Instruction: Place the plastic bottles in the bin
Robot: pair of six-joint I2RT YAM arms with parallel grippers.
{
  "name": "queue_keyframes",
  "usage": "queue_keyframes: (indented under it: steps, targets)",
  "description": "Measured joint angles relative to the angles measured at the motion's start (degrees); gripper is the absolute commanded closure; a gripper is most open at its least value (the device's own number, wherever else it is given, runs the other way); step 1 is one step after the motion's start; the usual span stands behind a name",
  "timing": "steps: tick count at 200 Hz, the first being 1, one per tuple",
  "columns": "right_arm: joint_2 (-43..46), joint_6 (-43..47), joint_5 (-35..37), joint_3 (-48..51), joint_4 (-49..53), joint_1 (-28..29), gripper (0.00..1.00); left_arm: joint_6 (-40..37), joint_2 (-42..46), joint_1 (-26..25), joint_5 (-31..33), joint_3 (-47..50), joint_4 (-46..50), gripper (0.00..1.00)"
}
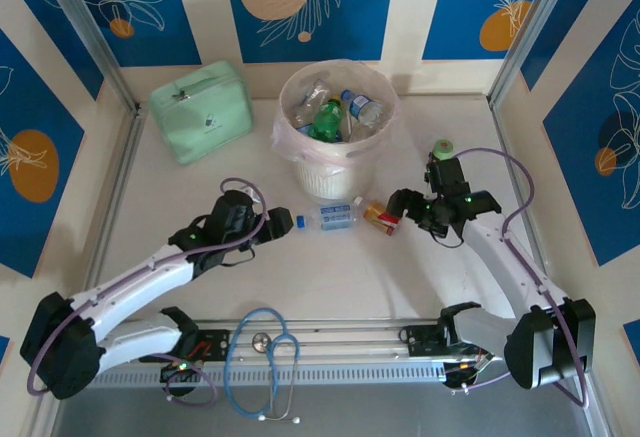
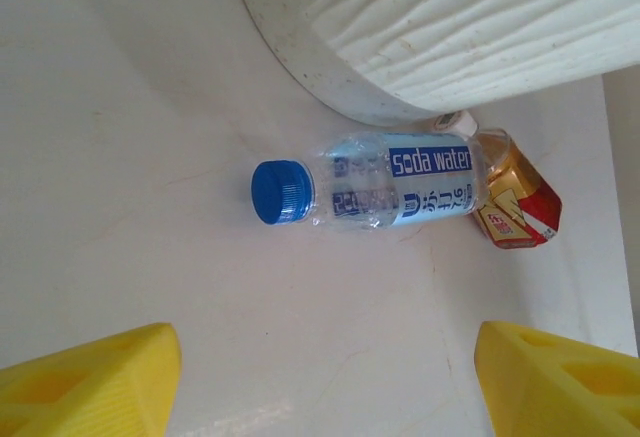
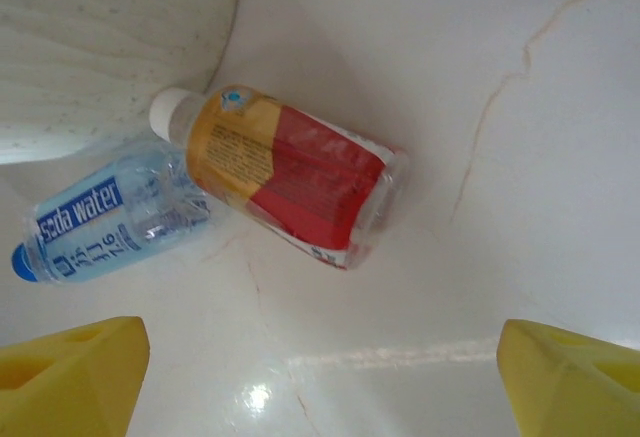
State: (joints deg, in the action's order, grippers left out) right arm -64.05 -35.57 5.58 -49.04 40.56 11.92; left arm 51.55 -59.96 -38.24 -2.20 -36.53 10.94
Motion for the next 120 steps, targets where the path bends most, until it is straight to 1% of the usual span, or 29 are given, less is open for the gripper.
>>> queue_keyframes:
  steps: [24, 58, 120]
  targets:
    - [-3.76, 0.07, -1.14, 0.11, -4.94, -1.88, 0.09, 1.62, 4.2, 0.31, 0.79, 0.0, 3.78, 0.22]
    - [-10.73, 0.26, -2.03, 0.11, -9.79, -2.4, 0.09, 3.39, 8.61, 0.85, 1.2, -0.37, 8.31, 0.22]
    - [-17.51, 2.32, -3.06, -0.15, -14.36, -1.73, 0.1, 4.15, 10.34, 1.18, 1.2, -0.7, 11.41, 0.22]
